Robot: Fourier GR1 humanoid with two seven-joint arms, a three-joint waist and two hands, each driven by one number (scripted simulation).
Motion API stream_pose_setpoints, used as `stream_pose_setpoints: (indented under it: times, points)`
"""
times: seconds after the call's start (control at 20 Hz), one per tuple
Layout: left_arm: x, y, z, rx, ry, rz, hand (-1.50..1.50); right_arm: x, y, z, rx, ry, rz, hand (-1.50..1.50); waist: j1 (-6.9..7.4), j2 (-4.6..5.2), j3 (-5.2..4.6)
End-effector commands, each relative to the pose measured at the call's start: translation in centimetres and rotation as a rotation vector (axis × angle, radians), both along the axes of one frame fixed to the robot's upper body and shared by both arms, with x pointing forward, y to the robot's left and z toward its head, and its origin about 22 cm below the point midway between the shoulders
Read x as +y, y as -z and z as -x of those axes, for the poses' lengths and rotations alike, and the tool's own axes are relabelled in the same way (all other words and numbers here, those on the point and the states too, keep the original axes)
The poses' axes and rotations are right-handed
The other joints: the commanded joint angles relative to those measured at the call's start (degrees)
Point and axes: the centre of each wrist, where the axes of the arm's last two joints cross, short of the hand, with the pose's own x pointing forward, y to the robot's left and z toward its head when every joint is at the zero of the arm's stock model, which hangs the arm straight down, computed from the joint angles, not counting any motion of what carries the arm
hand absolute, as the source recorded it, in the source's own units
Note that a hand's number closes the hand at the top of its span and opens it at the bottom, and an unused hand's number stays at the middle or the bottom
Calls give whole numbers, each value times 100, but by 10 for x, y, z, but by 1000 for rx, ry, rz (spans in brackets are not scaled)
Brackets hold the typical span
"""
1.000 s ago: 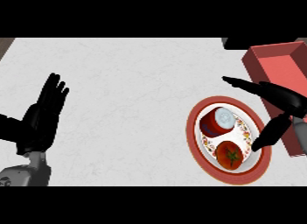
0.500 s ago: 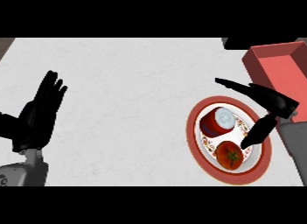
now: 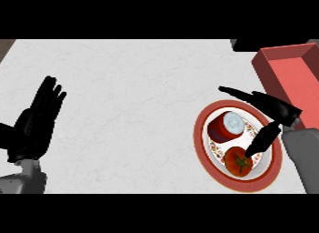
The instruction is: Pick the can from the plate and place it in the cardboard box
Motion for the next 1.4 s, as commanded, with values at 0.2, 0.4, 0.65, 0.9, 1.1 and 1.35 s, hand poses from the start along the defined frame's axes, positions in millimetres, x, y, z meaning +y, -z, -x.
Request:
stream_pose_setpoints:
  times: [0.2,0.4,0.65,0.9,1.1,1.35]
  points:
    - [-3,3,2,-17,-16,5,0,7,17,4,24,-9,15,-150,-4,-2,-1]
    - [-1,13,18,-6,7,11,0,3,9,-21,21,-14,10,-150,36,3,0]
    - [-16,4,5,2,-3,-7,0,15,21,3,24,-28,40,-150,-6,-3,-1]
    - [-1,10,8,4,-1,4,0,23,18,-6,7,-39,37,-150,5,-3,-1]
    - [-21,1,-23,-2,-9,-12,0,31,58,7,-33,-64,33,150,-10,7,0]
    - [-6,-7,0,-8,4,0,0,38,58,3,-151,-95,55,150,25,2,1]
